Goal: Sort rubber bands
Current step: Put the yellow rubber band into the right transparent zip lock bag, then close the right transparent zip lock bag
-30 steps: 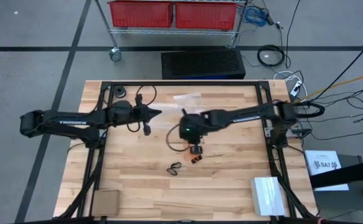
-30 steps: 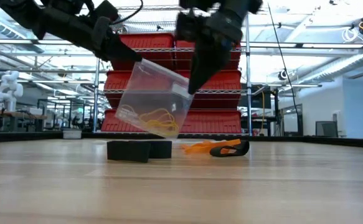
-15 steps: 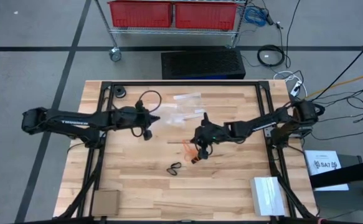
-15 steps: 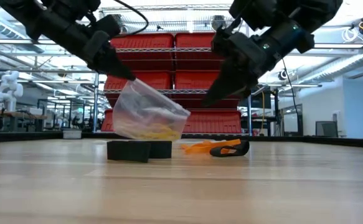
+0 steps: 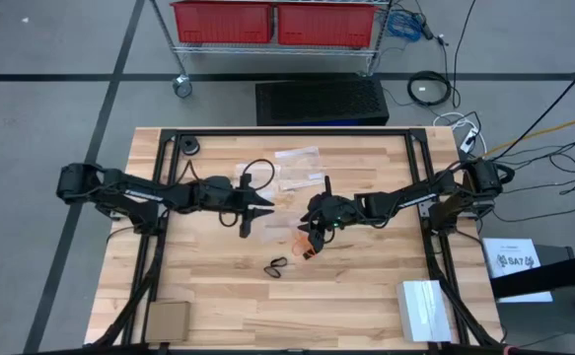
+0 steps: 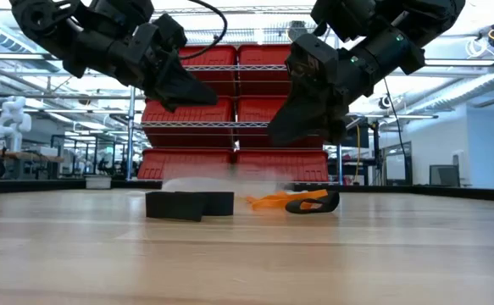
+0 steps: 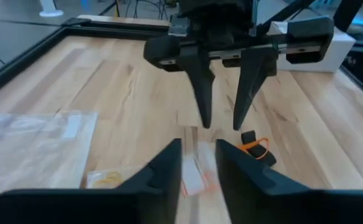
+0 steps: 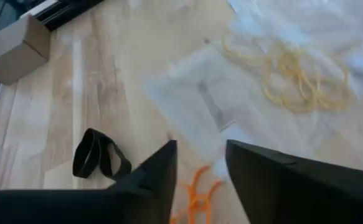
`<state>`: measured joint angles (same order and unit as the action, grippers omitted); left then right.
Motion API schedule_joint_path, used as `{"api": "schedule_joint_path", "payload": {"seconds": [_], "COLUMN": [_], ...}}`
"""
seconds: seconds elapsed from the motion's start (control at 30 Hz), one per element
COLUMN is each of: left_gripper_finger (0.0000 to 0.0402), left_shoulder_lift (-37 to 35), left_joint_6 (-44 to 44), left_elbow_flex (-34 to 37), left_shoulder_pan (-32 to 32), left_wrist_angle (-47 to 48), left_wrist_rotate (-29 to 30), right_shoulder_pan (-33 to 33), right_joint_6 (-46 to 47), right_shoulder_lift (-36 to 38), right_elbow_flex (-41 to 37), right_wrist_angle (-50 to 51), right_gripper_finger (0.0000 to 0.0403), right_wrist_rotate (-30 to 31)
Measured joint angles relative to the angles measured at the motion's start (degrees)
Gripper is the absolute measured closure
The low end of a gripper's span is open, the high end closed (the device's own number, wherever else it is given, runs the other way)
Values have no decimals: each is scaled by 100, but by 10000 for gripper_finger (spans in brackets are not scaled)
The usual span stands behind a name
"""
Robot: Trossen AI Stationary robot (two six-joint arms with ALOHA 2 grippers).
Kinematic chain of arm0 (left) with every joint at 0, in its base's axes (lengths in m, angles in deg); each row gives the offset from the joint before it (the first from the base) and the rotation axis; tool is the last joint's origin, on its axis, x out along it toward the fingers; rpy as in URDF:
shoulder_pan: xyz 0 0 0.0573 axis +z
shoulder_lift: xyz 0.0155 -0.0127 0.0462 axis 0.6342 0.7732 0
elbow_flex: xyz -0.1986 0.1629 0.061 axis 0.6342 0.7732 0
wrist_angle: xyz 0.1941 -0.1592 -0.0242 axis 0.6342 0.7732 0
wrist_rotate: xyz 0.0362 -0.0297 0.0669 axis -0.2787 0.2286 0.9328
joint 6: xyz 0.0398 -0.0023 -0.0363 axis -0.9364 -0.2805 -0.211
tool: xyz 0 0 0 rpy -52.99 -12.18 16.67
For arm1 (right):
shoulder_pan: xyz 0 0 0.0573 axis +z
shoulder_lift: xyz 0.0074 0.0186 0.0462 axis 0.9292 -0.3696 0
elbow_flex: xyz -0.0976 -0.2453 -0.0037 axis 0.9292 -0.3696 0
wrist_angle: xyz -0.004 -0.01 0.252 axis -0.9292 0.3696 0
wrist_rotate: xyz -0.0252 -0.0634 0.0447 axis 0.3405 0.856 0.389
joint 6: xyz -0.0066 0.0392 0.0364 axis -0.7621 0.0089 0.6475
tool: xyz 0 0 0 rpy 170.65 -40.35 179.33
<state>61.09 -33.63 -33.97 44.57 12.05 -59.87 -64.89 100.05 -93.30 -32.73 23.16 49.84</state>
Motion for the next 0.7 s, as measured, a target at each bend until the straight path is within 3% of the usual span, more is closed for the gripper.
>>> {"api": "schedule_joint_path", "payload": {"seconds": [0.13,0.27,0.7], "left_gripper_finger": [246,226,224], "left_shoulder_lift": [140,86,42], "left_joint_6": [189,219,215], "left_elbow_flex": [-2,-4,-12], "left_shoulder_pan": [1,1,362], "left_wrist_angle": [-100,-117,203], "left_wrist_rotate": [-10,-12,-211], "right_shoulder_pan": [-42,-259,-295], "right_joint_6": [890,1638,2170], "right_shoulder_lift": [0,-26,-1003], "right_elbow_flex": [2,2,4], "right_wrist_angle": [477,1207,191], "right_gripper_finger": [216,199,235], "right_wrist_rotate": [61,312,-449]}}
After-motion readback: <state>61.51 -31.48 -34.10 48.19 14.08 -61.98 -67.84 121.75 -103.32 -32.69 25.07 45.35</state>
